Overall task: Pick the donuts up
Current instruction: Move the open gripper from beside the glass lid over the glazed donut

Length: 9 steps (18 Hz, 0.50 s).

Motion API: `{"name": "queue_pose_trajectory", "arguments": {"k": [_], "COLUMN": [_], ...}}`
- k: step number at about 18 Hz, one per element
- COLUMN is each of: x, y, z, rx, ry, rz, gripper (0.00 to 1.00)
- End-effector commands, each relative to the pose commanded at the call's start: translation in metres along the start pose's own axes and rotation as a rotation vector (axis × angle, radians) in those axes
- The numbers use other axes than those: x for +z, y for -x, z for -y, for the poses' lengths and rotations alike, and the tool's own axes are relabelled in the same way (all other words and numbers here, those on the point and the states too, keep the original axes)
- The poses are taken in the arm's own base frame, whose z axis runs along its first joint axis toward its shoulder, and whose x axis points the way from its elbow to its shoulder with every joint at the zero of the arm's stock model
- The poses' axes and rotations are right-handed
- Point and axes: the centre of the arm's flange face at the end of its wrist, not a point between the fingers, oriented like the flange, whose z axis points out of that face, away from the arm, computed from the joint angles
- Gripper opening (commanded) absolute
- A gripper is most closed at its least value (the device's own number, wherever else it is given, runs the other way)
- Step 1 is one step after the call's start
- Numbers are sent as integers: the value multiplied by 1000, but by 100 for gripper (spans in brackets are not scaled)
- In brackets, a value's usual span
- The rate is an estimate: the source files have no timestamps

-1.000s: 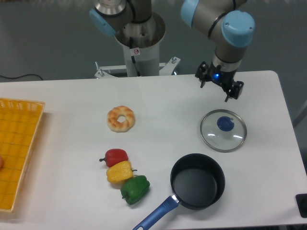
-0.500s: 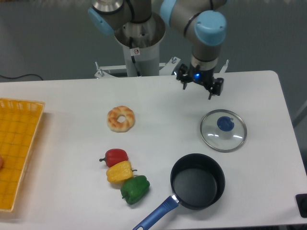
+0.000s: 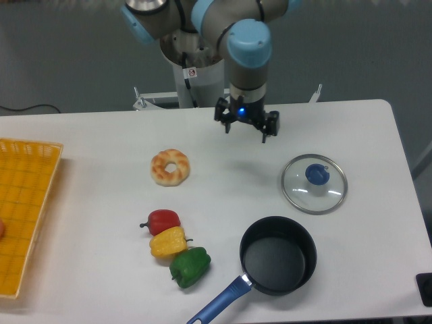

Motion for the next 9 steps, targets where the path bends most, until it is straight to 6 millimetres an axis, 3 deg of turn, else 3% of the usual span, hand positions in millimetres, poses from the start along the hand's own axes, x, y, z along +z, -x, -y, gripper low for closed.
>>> {"name": "queue_pose_trajectory", "arguments": {"k": [5, 9], "x": [1, 13], "y": [-45, -72], "z": [21, 33], "rx": [-16, -31], "ry": [-9, 9], "rz": [-1, 5], "gripper": [100, 100]}}
